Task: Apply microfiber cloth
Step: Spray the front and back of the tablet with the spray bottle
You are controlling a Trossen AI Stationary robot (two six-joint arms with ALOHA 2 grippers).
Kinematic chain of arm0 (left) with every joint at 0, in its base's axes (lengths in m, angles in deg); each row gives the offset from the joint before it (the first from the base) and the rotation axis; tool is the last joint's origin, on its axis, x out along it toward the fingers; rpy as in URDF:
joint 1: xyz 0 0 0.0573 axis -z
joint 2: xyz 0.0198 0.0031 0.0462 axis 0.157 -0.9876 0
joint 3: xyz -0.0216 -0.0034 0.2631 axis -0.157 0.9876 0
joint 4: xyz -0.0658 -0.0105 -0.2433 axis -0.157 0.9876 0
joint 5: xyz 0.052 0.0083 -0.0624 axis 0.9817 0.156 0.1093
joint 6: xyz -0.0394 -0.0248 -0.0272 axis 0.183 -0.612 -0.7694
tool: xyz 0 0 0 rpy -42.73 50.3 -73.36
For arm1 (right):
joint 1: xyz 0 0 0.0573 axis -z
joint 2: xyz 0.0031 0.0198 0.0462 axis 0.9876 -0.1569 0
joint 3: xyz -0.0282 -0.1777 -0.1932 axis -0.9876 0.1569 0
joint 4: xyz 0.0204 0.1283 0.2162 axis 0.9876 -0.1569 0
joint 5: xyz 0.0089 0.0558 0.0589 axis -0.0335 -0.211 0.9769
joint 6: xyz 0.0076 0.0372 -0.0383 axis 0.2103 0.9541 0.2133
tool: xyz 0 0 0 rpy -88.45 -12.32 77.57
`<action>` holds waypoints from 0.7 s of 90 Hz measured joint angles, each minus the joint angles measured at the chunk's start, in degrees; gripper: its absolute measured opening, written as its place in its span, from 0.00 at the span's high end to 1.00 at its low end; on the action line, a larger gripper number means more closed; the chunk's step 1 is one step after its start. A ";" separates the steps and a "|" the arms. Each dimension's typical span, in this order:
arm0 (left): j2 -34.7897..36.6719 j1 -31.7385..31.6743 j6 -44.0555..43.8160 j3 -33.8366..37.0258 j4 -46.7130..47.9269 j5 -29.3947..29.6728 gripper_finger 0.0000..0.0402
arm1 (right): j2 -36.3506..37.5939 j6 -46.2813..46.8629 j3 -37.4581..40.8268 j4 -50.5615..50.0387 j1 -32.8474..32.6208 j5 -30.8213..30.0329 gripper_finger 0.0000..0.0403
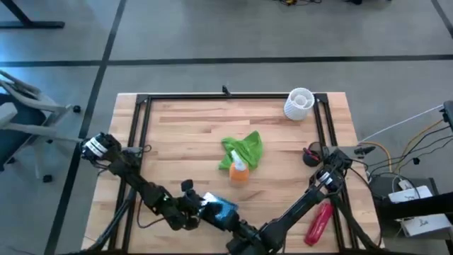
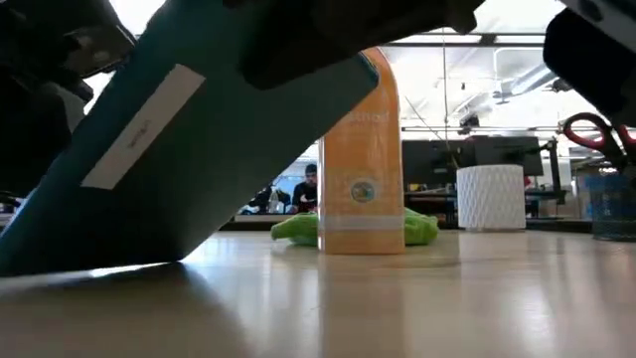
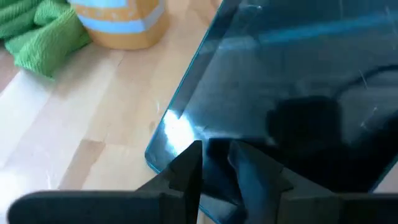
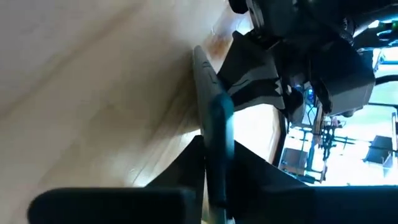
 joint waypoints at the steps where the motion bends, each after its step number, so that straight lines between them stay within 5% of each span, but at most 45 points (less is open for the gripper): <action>1: 0.10 0.01 0.40 0.01 0.06 -0.03 0.80 | 0.00 0.01 0.00 0.00 0.00 0.00 0.95; 39: 16.84 4.51 -1.32 0.07 15.19 0.69 0.75 | 0.04 20.48 -0.04 -0.49 0.50 -1.05 0.96; 63: 16.68 15.41 1.31 0.09 5.45 21.11 0.66 | 0.22 48.82 -0.13 -0.19 1.62 -1.44 0.96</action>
